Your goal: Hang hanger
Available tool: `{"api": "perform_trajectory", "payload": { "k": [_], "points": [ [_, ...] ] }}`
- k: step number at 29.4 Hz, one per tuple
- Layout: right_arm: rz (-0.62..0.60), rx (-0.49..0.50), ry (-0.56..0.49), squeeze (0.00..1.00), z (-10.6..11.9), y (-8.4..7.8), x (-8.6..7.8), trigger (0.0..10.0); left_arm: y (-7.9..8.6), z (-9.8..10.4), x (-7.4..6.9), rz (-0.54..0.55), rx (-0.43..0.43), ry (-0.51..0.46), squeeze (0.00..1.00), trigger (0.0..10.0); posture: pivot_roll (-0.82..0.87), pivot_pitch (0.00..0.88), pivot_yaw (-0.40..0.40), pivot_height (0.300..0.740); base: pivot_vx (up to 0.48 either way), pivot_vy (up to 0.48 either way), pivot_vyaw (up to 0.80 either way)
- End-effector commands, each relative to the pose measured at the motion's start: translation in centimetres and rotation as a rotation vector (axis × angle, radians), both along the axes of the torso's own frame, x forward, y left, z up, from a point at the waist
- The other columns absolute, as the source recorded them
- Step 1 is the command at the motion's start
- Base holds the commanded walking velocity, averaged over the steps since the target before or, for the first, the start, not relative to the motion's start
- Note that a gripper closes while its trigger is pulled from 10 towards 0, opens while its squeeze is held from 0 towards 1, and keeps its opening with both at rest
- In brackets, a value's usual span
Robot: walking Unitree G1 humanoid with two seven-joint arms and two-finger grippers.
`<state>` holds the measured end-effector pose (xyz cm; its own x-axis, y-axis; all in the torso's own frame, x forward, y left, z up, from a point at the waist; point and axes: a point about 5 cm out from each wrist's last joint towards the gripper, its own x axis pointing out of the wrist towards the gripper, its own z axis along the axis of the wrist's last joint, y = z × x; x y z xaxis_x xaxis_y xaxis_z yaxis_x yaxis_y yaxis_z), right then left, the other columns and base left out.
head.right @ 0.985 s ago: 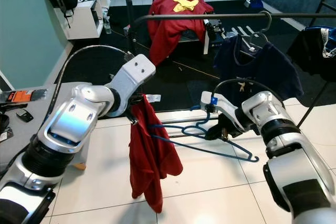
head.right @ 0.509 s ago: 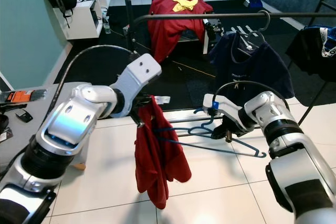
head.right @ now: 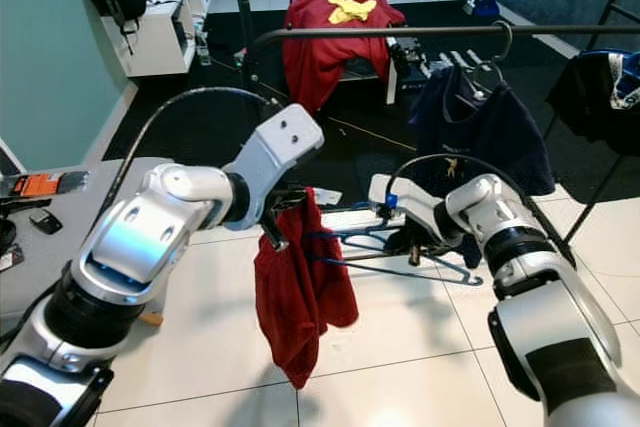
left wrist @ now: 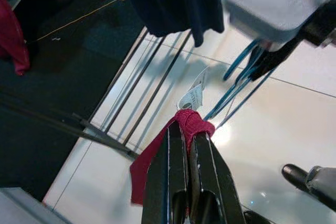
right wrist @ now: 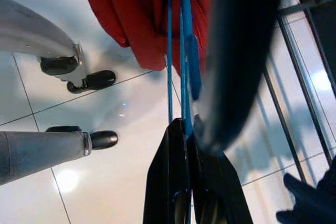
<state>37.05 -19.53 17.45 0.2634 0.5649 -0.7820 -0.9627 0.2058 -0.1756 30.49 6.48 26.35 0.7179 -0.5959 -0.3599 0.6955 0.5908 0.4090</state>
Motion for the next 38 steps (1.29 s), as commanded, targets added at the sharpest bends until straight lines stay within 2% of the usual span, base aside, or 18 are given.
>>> {"api": "perform_trajectory", "payload": {
  "k": [1,10,13,14,16,21,25,26,29,32,34,35,36,37,38],
  "points": [
    [0.040,0.019,0.003,0.00,-0.1,0.6,-0.1,10.0,-0.5,0.0,-0.1,-0.033,-0.023,-0.025,0.00,10.0,0.07,0.069,0.006,0.740,0.000,0.000,0.00],
    [0.093,-0.043,0.028,0.00,-1.0,0.8,-0.5,10.0,-1.3,0.8,0.1,-0.088,-0.092,-0.069,0.00,10.0,0.07,0.073,0.007,0.740,0.000,0.000,0.00],
    [0.097,-0.054,0.017,0.00,-1.4,1.0,-0.5,10.0,-1.6,1.1,0.0,-0.109,-0.139,-0.065,0.00,10.0,0.07,0.074,0.006,0.740,0.000,0.000,0.00],
    [0.092,-0.045,-0.032,0.00,-1.8,1.6,-0.4,10.0,-1.9,1.5,-0.2,-0.123,-0.209,-0.009,0.00,10.0,0.07,0.075,0.002,0.740,0.000,0.000,0.00],
    [0.092,-0.045,-0.032,0.00,-1.8,1.6,-0.4,10.0,-1.9,1.5,-0.2,-0.123,-0.209,-0.009,0.00,10.0,0.07,0.075,0.002,0.740,0.000,0.000,0.00],
    [0.039,0.019,-0.168,0.00,-1.9,2.6,0.2,10.0,-2.6,2.3,-1.0,-0.194,-0.348,0.074,0.00,10.0,0.07,0.079,0.003,0.740,0.000,0.000,0.00],
    [0.019,0.037,-0.193,0.00,-2.0,2.8,0.3,10.0,-2.8,2.6,-1.2,-0.221,-0.393,0.093,0.00,10.0,0.07,0.078,0.004,0.740,0.000,0.000,0.00],
    [0.008,0.041,-0.203,0.00,-2.1,3.0,0.4,10.0,-3.1,3.1,-1.4,-0.248,-0.431,0.103,0.00,10.0,0.07,0.079,0.005,0.740,0.000,0.000,0.00],
    [-0.001,0.033,-0.192,0.00,-2.7,3.1,0.2,10.0,-3.4,3.7,-1.7,-0.277,-0.490,0.127,0.00,10.0,0.07,0.079,0.004,0.740,0.000,0.000,0.00],
    [-0.007,0.031,-0.169,0.00,-3.3,3.1,0.0,10.0,-3.4,4.0,-1.8,-0.286,-0.514,0.136,0.00,10.0,0.07,0.079,0.002,0.740,0.000,0.000,0.00],
    [-0.016,0.044,-0.151,0.00,-3.6,3.1,-0.1,10.0,-3.4,4.0,-1.7,-0.279,-0.510,0.132,0.00,10.0,0.07,0.079,0.001,0.740,0.000,0.000,0.00],
    [-0.063,0.143,-0.082,0.00,-4.0,3.5,-0.4,10.0,-2.8,3.3,-0.9,-0.195,-0.454,0.113,0.00,10.0,0.07,0.079,-0.005,0.740,0.000,0.000,0.00],
    [-0.079,0.184,-0.059,0.00,-4.2,3.7,-0.5,10.0,-2.5,2.9,-0.5,-0.143,-0.432,0.105,0.00,10.0,0.07,0.080,-0.012,0.740,0.000,0.000,0.00],
    [-0.079,0.184,-0.059,0.00,-4.2,3.7,-0.5,10.0,-2.5,2.9,-0.5,-0.143,-0.432,0.105,0.00,10.0,0.07,0.080,-0.012,0.740,0.000,0.000,0.00],
    [-0.092,0.224,-0.034,0.00,-4.5,3.8,-0.7,10.0,-2.0,2.5,0.2,-0.072,-0.409,0.093,0.00,10.0,0.07,0.080,-0.015,0.740,0.000,0.000,0.00]
  ]
}}
